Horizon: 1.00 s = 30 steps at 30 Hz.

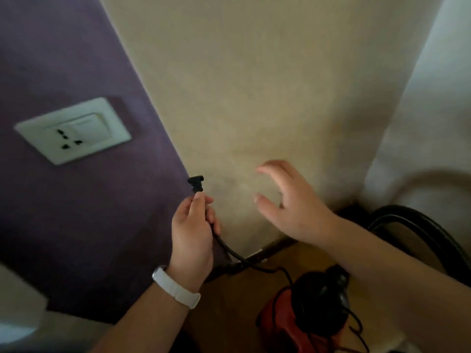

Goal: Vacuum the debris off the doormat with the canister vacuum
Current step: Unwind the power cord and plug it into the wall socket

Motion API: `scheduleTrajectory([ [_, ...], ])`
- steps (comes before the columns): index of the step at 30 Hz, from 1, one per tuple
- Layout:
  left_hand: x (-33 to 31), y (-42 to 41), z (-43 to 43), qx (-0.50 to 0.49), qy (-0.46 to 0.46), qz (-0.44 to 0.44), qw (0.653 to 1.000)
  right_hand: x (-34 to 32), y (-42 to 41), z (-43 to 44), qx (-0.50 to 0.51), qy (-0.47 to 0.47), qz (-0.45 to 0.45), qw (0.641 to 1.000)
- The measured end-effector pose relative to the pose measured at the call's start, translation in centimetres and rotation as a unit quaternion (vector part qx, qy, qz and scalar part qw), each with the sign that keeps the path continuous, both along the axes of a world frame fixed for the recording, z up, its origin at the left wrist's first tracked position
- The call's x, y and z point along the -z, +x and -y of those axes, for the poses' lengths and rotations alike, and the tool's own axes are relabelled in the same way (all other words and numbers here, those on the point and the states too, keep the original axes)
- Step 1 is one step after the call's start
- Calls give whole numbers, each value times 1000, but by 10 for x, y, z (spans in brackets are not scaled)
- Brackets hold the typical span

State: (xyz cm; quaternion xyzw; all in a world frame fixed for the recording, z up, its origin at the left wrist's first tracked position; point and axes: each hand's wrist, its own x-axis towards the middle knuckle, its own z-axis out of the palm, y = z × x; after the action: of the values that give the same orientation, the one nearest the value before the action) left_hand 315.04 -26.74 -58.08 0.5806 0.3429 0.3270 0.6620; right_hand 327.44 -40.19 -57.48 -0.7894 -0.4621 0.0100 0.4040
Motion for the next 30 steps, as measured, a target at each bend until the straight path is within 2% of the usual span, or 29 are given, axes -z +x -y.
scheduleTrajectory([
  [2,-16,-15,-13,-31,15,16,999,-29,5,-36,-12,29,151,988],
  [5,-39,-35,-31,-76,32,30,996,-67,6,-91,-26,67,324,943],
  [10,-74,-59,-66,-147,42,51,987,-113,10,-166,2,123,496,859],
  [15,-83,-69,-96,-186,50,57,980,-117,25,-204,81,182,587,785],
  [17,-82,-70,-104,-195,42,55,978,-112,28,-207,91,206,601,767],
  [23,-82,-66,-117,-202,69,40,976,-110,31,-214,92,235,605,755],
  [30,-82,-65,-111,-197,42,27,979,-108,32,-217,89,240,599,758],
])
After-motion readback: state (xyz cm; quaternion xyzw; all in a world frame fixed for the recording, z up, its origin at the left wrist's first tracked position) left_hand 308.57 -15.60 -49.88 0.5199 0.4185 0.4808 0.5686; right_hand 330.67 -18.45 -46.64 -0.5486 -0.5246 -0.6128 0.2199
